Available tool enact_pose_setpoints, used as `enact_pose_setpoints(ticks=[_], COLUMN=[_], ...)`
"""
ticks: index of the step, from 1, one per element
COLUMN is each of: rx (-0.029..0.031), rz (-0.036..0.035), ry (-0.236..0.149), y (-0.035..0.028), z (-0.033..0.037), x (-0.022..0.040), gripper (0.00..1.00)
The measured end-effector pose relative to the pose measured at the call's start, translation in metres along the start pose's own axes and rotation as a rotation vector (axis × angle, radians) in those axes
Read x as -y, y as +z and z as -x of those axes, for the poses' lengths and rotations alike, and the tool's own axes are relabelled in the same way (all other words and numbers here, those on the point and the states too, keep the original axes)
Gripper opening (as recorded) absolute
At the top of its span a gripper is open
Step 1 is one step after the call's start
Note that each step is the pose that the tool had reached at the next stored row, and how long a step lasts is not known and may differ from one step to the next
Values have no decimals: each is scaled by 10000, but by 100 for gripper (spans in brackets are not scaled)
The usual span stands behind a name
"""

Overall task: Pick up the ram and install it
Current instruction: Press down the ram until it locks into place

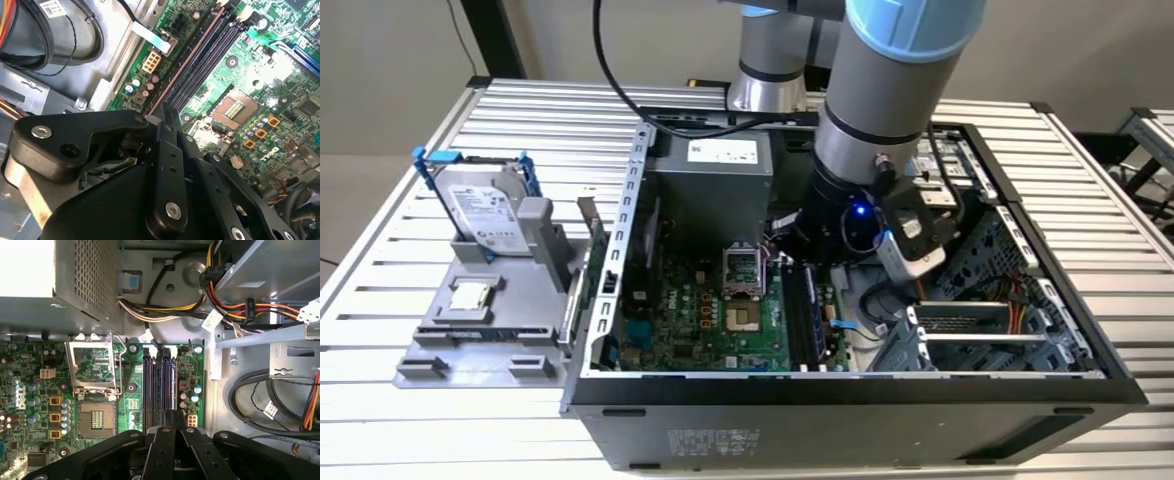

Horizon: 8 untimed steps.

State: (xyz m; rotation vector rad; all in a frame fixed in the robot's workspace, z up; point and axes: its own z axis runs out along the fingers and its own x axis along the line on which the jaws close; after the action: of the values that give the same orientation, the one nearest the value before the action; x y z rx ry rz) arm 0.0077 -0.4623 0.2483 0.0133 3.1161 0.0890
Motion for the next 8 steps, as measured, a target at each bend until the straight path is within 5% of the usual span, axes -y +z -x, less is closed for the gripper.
enact_pose_setpoints(ticks=[4, 8], rx=[-21, -59], rz=[7, 24], ry=[-315, -1018], y=[1, 1], z=[30, 31], x=[0, 0], gripper=[0, 0])
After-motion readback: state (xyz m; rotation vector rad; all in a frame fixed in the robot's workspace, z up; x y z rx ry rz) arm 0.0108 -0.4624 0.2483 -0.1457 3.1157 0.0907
